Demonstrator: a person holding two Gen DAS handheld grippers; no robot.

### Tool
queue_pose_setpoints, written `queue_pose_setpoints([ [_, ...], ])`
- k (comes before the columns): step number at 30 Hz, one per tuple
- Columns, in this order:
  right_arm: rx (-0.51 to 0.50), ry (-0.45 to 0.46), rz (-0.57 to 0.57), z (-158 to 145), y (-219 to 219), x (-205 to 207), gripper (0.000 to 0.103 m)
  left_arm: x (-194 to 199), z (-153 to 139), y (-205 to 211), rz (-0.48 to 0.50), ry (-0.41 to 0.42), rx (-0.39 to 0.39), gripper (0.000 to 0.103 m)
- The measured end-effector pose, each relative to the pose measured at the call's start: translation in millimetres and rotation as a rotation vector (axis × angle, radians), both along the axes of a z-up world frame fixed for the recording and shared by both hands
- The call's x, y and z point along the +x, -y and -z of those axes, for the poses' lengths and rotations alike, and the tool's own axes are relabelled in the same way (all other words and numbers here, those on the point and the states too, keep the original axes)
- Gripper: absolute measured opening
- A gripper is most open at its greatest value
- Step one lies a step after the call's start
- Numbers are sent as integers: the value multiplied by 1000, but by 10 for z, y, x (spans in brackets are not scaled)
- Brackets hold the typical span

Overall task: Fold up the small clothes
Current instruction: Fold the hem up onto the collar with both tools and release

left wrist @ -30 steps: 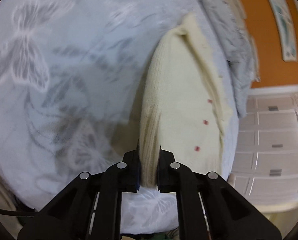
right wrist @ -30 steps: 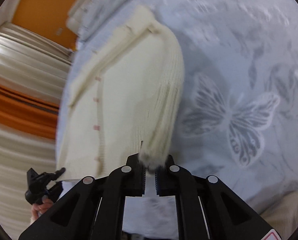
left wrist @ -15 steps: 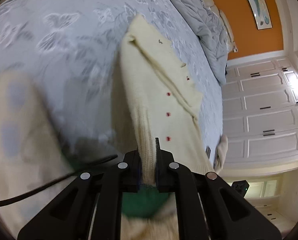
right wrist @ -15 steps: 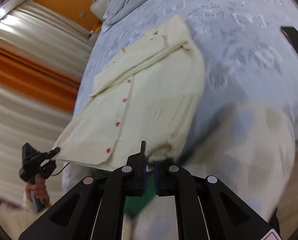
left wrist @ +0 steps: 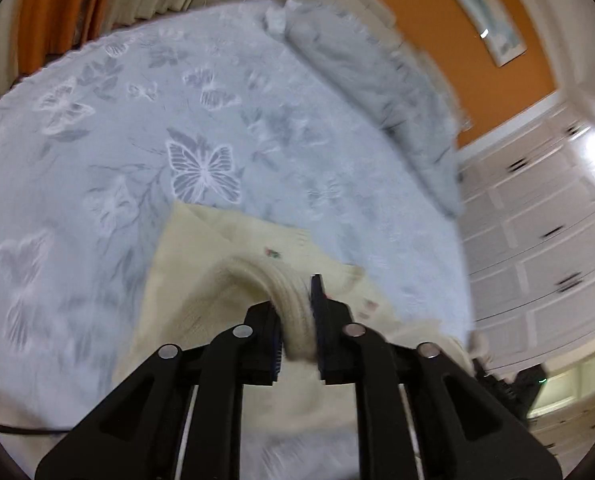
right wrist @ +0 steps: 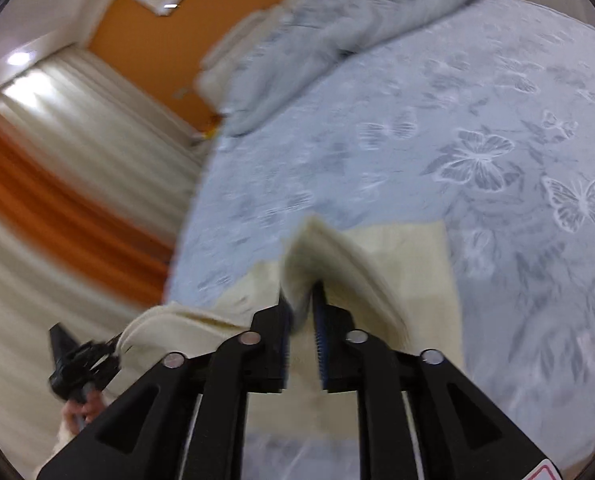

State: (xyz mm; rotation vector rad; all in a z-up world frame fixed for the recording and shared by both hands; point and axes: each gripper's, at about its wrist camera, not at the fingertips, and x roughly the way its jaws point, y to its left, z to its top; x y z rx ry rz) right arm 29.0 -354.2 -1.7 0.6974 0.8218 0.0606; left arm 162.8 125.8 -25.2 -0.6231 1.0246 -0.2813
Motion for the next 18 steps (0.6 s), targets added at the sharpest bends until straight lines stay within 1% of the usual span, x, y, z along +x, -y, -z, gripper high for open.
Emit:
queue_pose_setpoints([
  [1, -46, -42, 39, 83, 0, 135, 21, 160, 170, 43, -18, -57, 20, 17],
  [2, -118, -93, 82, 136, -6, 249, 21, 245, 311, 72, -36, -105, 35, 17],
  [3, -168, -110, 108, 136, -15, 283, 22, 291, 402, 69, -65, -132, 57, 17],
  [4, -179, -108, 120, 116, -45, 240, 28, 272, 405, 52, -88, -121, 61, 20],
  [5, -180, -99, 128, 106, -30, 198, 44, 226, 355, 7, -92, -81, 53, 25],
  [6, -185, -97, 127, 114, -24, 150, 50, 168, 311, -39, -93, -54, 56, 47],
  [7, -204, -94, 117, 130, -11, 123, 56, 93, 244, -81, -97, -23, 81, 77],
  [8, -246, -90, 94, 155, -37, 72, 56, 32, 172, -127, -107, 22, 134, 87],
  [9, -292, -104, 70, 209, -63, 55, 56, 13, 137, -150, -106, 56, 168, 91],
  [10, -314, -125, 55, 262, -71, 79, 56, 25, 139, -157, -84, 78, 207, 91],
  [11, -330, -159, 39, 349, -77, 114, 56, 60, 164, -161, -59, 71, 232, 91],
  [12, -331, -185, 34, 428, -71, 165, 56, 157, 267, -133, -30, 30, 258, 91],
  [13, -325, -203, 32, 498, -78, 223, 56, 230, 366, -111, -15, -6, 259, 91],
  [15, -307, -228, 19, 654, -90, 423, 56, 337, 529, -58, 2, -51, 252, 91],
  [17, -313, -263, 9, 778, -143, 596, 56, 438, 686, 15, 4, -76, 254, 90],
  [18, -322, -278, 0, 822, -177, 661, 56, 487, 749, 45, 2, -85, 258, 84],
])
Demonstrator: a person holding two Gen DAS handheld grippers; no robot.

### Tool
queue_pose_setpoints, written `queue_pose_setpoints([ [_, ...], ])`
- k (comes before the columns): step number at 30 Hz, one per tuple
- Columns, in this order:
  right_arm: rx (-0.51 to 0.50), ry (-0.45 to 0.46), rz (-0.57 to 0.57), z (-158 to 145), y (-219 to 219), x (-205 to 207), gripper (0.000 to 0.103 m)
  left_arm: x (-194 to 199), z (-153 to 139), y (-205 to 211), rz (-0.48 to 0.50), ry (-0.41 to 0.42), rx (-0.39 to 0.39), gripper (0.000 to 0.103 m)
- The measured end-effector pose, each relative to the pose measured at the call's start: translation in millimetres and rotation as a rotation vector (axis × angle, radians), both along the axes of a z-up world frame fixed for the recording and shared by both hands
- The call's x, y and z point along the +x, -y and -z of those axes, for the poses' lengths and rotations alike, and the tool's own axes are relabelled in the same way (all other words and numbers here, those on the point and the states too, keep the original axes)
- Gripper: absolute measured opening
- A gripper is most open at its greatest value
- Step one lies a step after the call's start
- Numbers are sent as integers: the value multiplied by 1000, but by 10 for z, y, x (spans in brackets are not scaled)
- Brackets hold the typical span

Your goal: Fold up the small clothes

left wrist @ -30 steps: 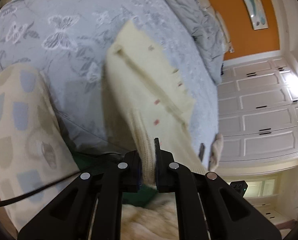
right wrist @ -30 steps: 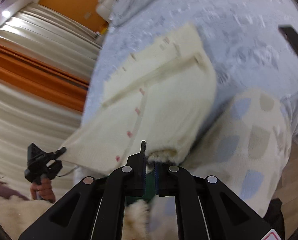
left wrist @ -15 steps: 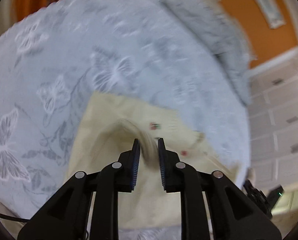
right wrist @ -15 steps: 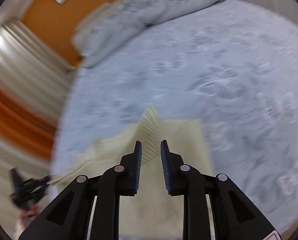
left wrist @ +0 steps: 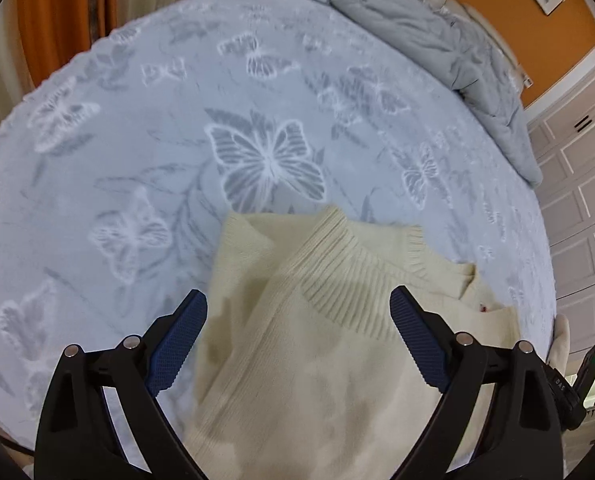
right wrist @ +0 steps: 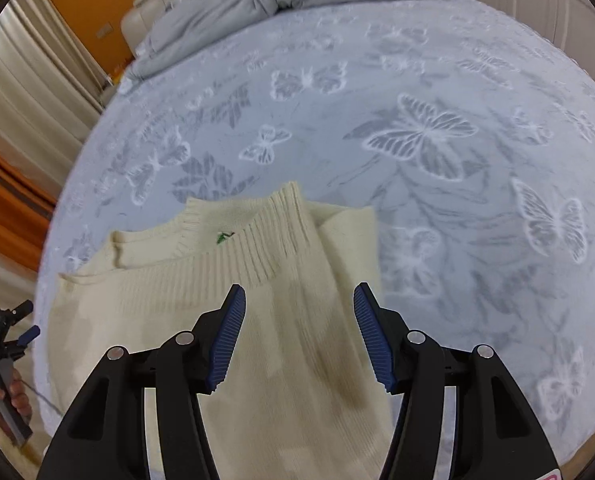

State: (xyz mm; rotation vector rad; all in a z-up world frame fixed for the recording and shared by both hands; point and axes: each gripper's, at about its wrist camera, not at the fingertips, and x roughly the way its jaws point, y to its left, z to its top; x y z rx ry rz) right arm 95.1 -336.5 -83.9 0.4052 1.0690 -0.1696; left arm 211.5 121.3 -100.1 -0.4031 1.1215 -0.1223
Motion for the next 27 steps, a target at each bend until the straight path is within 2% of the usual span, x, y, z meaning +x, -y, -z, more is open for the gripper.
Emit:
queue_pose_setpoints([
  [1, -8, -21, -11, 60, -28, 70, 56, 33, 62, 23, 7, -10, -5, 63],
  [2, -19, -44, -13, 131, -51, 128, 55, 94, 139, 64, 27, -28, -18, 52],
  [3, -18, -66, -14, 197, -57, 173, 48, 141, 227, 119, 45, -77, 4, 38],
  [4, -1, -81, -14, 264, -50, 201, 13, 157, 271, 150, 47, -96, 38, 17],
  [5, 19, -99, -7, 316, -43, 209, 7, 156, 285, 182, 61, -100, 62, 10],
  [7, 66, -41, 6, 193, -32, 140, 7, 110, 140, 167, 63, -67, 32, 9],
  [8, 110, 53, -1, -60, -31, 43, 7, 60, -18, 146, 63, -20, -4, 9],
  [9, 126, 108, 0, -222, -21, -25, 7, -3, -249, 116, 64, 43, -27, 8],
  [11, 171, 244, 18, -644, 46, -188, 7, -62, -566, 67, 67, 111, -75, 9],
  [13, 153, 286, 42, -768, 116, -214, 7, -2, -693, 43, 40, 134, -68, 9],
  [15, 111, 220, 67, -565, 231, -72, 7, 181, -506, 82, 28, 85, -8, 9],
  [16, 108, 157, 76, -354, 282, 23, 6, 263, -344, 110, 22, 52, 22, 9],
  [18, 125, -26, 101, 273, 367, 214, 6, 389, 107, 184, 16, -55, 85, 9],
  [19, 104, -74, 95, 417, 362, 262, 6, 410, 246, 226, 20, -82, 120, 9],
  [20, 79, -93, 90, 490, 350, 292, 6, 406, 313, 258, 26, -86, 151, 9],
  [21, 96, -75, 104, 441, 354, 288, 6, 385, 296, 261, 14, -79, 144, 9],
  [23, 131, 6, 105, 213, 345, 243, 6, 343, 152, 204, -2, -44, 85, 9],
  [25, 129, 60, 97, 67, 331, 176, 6, 333, 56, 170, 11, -21, 82, 9],
  [27, 107, 16, 103, 238, 361, 200, 7, 388, 173, 195, 30, -52, 116, 9],
])
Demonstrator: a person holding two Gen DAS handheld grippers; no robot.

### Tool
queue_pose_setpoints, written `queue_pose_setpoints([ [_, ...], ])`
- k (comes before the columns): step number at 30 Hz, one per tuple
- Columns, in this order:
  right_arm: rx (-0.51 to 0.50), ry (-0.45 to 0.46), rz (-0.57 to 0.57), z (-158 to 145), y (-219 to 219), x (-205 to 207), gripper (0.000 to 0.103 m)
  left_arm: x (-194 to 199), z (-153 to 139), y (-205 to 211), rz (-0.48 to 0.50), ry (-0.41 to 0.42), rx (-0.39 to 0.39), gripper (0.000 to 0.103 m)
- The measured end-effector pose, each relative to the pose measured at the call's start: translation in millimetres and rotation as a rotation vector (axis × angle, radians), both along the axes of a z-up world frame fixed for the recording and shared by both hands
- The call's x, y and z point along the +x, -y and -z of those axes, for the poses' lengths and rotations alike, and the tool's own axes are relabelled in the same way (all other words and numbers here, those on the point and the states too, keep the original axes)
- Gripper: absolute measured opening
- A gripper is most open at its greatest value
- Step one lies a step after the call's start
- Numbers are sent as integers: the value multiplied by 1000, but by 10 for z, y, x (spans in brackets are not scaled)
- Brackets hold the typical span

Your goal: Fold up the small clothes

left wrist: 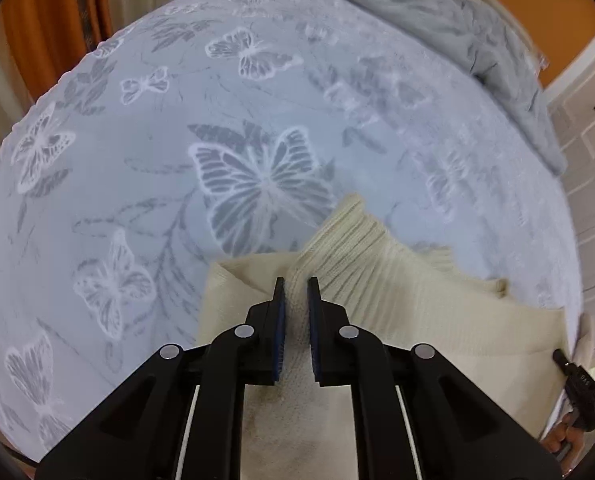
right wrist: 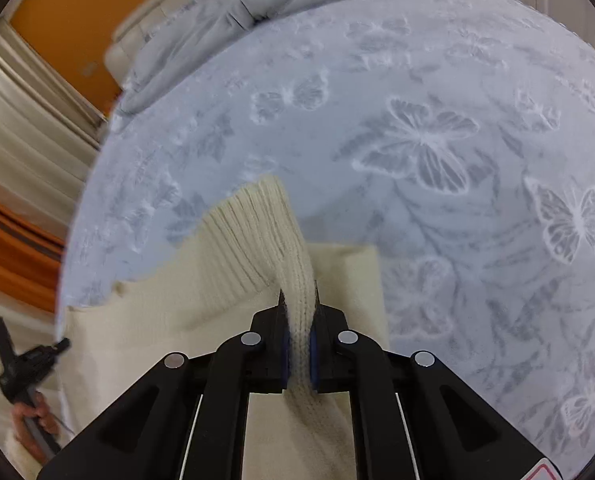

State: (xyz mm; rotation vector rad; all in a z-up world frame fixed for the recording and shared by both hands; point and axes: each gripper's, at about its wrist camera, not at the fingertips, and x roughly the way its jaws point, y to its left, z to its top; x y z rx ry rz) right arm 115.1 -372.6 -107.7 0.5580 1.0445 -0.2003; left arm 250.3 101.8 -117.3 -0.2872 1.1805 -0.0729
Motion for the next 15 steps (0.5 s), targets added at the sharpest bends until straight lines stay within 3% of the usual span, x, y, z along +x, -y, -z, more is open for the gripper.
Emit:
queue_pose_setpoints([
  [2, 3, -108, -16, 363, 20, 76, 5, 72, 238, 49, 12, -59, 25, 10],
  [3, -1, -94, -9, 365, 30, 74, 6, 71, 282, 70, 22, -60, 40, 10],
  [5, -10, -71, 20, 167, 9, 40, 19, 33, 189, 76, 16, -41, 31, 12],
  [9, -170, 73, -49, -457, -349, -165, 19, -262, -354, 50, -9, 87, 21, 15],
  [11, -133, 103, -147, -560, -680, -165, 19, -396, -580, 144, -2, 159, 21, 19],
  [13, -62, 93, -252, -498, -1057, -40, 18, -487, -648, 406, 45, 163, 0, 40],
  [15, -26, 79, -369, -335, -1594, 117, 18, -539, -524, 631, 73, 130, -33, 47],
])
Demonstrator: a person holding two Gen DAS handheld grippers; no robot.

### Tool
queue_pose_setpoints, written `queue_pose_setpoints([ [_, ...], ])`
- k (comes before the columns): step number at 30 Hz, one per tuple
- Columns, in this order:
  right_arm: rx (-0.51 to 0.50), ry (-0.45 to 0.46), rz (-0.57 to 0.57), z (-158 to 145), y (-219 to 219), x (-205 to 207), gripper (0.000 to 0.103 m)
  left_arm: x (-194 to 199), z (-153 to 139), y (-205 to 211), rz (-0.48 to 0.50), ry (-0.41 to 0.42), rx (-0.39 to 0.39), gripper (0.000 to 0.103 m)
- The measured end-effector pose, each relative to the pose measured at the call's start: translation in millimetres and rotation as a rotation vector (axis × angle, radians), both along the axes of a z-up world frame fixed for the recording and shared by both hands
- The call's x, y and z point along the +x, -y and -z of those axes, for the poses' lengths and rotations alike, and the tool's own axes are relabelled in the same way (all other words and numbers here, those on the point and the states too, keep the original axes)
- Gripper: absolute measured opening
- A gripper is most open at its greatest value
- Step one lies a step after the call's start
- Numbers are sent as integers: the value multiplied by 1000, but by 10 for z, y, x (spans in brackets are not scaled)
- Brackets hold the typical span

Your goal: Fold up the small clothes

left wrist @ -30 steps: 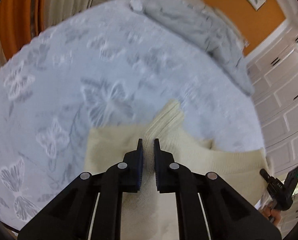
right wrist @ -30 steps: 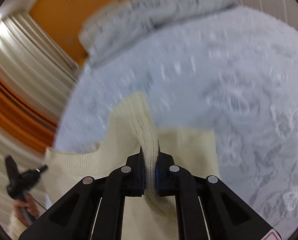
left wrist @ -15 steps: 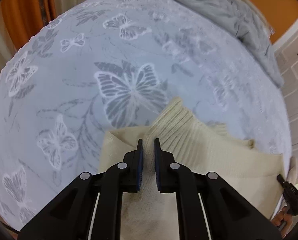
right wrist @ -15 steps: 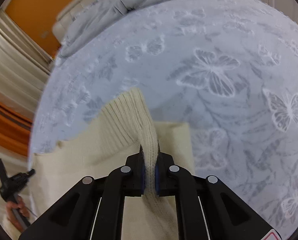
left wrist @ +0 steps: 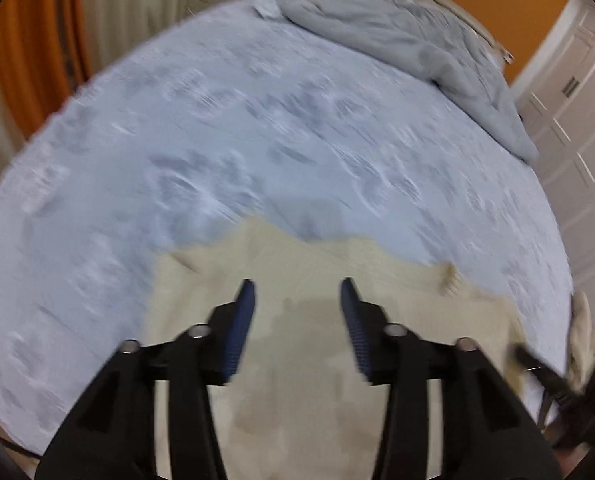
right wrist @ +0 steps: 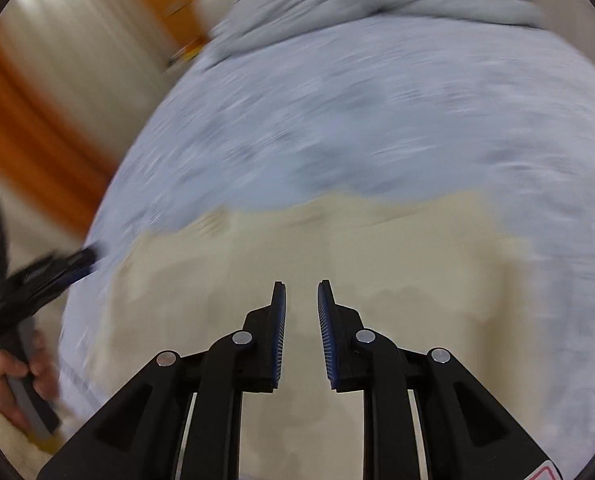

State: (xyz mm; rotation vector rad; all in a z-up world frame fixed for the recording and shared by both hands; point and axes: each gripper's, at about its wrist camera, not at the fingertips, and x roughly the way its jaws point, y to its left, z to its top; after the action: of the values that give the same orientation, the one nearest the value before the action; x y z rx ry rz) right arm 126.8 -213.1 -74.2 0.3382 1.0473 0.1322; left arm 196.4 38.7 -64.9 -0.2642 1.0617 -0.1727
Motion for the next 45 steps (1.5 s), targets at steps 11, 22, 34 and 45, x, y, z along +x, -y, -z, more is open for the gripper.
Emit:
queue_pose_setpoints([
  [11, -211, -122, 155, 498, 648, 239, 2, 132, 659, -343, -8, -140, -1, 35],
  [22, -84, -178, 308, 416, 1234, -861, 0, -79, 581, -366, -42, -126, 47, 40],
  [34, -174, -300, 376, 578, 1316, -1175, 0, -814, 770, -983, -163, -236, 85, 58],
  [45, -260, -269, 338, 384, 1156, -1172, 3, -1083, 307, -1083, -187, -148, 75, 61],
])
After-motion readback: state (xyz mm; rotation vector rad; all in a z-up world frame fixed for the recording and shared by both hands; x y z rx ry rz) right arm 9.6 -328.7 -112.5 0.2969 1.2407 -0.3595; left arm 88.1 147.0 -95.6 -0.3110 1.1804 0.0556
